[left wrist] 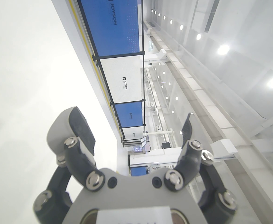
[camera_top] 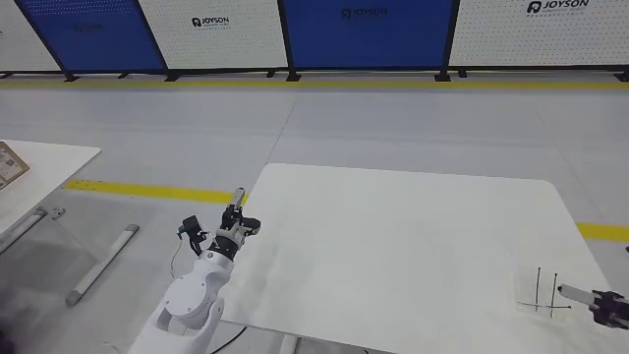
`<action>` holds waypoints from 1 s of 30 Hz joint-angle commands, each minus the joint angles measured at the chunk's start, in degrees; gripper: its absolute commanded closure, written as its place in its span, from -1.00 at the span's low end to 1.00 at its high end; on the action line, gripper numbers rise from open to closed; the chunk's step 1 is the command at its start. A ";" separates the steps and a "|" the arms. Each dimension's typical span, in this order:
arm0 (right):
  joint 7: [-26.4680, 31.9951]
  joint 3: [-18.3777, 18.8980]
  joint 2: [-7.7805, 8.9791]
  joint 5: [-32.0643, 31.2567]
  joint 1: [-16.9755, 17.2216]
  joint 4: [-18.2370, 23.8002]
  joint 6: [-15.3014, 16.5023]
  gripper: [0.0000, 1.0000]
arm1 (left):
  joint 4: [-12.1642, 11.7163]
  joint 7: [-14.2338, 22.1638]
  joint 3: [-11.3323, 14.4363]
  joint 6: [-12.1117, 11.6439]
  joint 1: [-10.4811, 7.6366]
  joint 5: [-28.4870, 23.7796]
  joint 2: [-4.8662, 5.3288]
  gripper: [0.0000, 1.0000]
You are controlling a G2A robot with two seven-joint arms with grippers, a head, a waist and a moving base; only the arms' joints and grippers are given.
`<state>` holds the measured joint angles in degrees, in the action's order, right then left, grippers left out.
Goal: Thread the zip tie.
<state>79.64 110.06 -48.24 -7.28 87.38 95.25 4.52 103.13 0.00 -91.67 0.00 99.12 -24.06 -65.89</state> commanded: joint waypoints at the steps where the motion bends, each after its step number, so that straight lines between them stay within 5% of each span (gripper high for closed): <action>1: 0.00 -0.81 0.90 1.31 -1.17 -2.31 -1.49 -1.00 | 0.00 0.00 0.00 0.00 0.00 0.00 0.00 -1.00; 6: 0.00 -7.93 4.96 3.42 -6.36 -8.78 3.77 -1.00 | 0.00 0.00 0.00 0.00 0.00 0.00 0.00 -1.00; 21: 0.00 -8.72 4.99 3.52 -6.32 -8.36 3.87 -1.00 | 0.00 0.00 0.00 0.00 0.00 0.00 0.00 -1.00; 26: 0.00 -19.74 8.22 -0.92 -10.45 -6.74 0.52 -1.00 | 0.00 0.00 0.00 0.00 0.00 0.00 0.00 -1.00; 30: 0.00 -27.02 11.03 1.79 -15.62 -9.52 -1.84 -1.00 | 0.00 0.00 0.00 0.00 0.00 0.00 0.00 -1.00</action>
<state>79.64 85.25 -37.97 -6.65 73.47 86.71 3.52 103.13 0.00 -91.67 0.00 99.12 -24.06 -65.89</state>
